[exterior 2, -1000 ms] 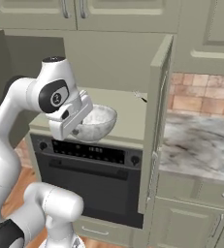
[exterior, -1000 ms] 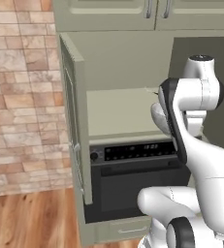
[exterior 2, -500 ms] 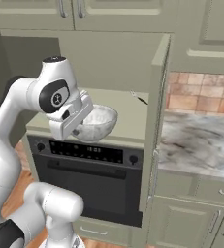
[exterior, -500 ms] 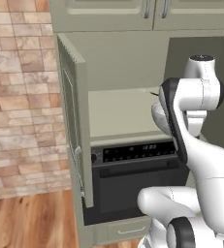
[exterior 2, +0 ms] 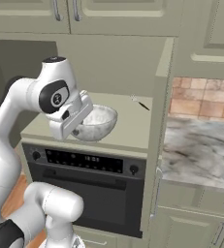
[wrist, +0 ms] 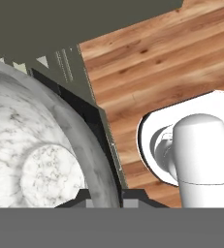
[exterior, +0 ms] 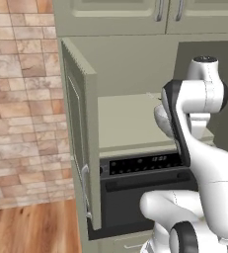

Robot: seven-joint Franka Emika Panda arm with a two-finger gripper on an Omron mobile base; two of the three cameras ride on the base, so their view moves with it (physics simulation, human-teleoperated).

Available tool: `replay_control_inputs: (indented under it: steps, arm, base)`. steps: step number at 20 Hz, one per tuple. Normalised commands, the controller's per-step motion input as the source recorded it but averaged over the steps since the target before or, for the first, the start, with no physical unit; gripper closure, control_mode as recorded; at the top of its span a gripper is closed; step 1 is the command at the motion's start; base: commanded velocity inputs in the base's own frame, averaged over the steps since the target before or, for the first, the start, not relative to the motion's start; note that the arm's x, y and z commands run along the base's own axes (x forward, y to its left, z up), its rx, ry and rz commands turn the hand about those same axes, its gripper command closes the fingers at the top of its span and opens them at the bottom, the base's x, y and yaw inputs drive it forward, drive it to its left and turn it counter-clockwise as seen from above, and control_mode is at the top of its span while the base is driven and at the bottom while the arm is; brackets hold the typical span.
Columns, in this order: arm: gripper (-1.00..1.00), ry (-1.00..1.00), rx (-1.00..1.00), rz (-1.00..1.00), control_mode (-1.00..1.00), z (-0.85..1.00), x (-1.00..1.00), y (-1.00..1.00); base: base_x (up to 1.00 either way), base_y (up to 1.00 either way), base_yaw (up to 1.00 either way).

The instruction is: Pick the mug and place it in the sink. Pick the bowl and place it in the open cabinet and then close the cabinet.

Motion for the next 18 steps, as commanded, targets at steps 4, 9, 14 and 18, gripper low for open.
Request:
replay_control_inputs:
  steps: [4, 9, 14, 18]
  arm:
    - [1.0, 0.0, 0.0, 0.0, 1.0, 0.0, 0.0, 0.0]
    - [1.0, 0.0, 0.0, 0.0, 1.0, 0.0, 0.0, 0.0]
    - [1.0, 0.0, 0.0, 0.0, 1.0, 0.0, 0.0, 0.0]
    - [1.0, 0.0, 0.0, 0.0, 1.0, 0.0, 0.0, 0.0]
  base:
    - [0.03, -0.02, 0.0]
    - [-0.12, 0.0, 0.0]
    - [0.0, 0.0, 0.0]
    - [0.0, 0.0, 0.0]
